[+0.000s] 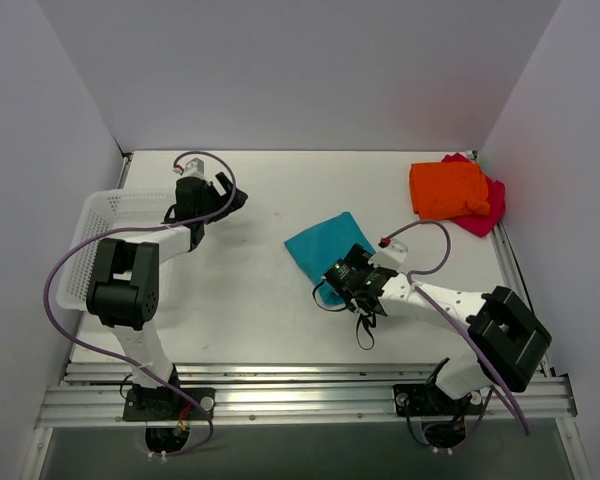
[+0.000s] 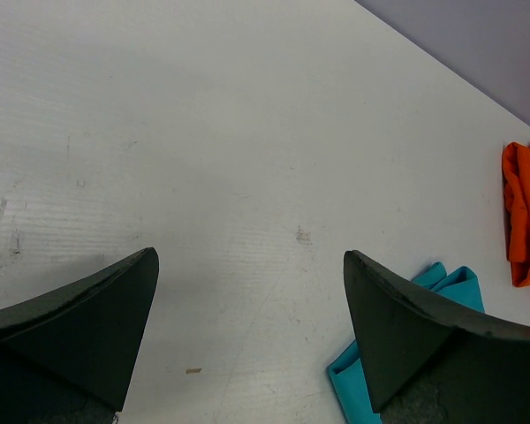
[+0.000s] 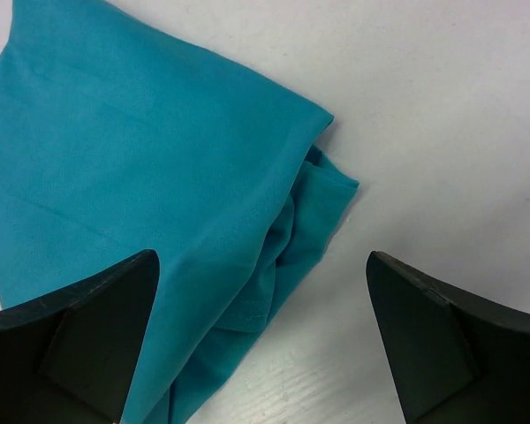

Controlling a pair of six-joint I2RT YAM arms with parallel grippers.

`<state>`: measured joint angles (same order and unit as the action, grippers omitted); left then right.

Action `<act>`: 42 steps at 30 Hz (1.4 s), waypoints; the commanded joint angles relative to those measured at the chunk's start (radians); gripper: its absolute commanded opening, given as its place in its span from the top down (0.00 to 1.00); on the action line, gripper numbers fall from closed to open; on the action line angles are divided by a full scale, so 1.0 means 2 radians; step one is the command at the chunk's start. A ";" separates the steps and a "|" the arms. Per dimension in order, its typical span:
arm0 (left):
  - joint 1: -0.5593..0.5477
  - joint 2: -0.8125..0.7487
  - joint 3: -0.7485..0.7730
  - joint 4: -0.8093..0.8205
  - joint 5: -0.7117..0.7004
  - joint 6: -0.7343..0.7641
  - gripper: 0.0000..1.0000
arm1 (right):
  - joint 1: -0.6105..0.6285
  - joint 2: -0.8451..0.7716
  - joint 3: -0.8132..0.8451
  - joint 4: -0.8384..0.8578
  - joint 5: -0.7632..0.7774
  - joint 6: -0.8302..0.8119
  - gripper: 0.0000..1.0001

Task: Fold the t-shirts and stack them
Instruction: Smooth out wrinkles on the folded tshirt, then put the neatly folded tshirt into the corner of the board with the right arm

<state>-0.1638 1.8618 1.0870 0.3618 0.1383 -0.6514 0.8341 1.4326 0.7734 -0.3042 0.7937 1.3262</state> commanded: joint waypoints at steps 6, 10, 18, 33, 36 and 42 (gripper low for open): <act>-0.002 -0.017 -0.012 0.030 0.006 0.005 0.05 | -0.008 0.059 -0.021 0.051 0.037 0.019 0.00; -0.001 -0.014 -0.015 0.033 0.008 0.004 0.05 | -0.030 0.067 -0.032 0.079 0.013 -0.002 0.00; 0.006 -0.008 -0.018 0.038 0.011 0.004 0.05 | -0.029 0.035 -0.105 0.124 -0.046 0.009 0.00; 0.006 0.013 -0.012 0.039 0.009 0.007 0.05 | -0.054 0.141 -0.136 0.302 -0.121 -0.044 0.85; 0.006 0.013 -0.012 0.038 0.007 0.009 0.05 | -0.067 0.143 -0.137 0.315 -0.128 -0.059 1.00; 0.006 0.016 -0.009 0.038 0.010 0.007 0.05 | -0.080 0.082 -0.100 0.263 -0.108 -0.097 1.00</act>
<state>-0.1558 1.8847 1.0504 0.4011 0.1444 -0.6491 0.6849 1.6253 0.5549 0.4541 0.6548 1.2083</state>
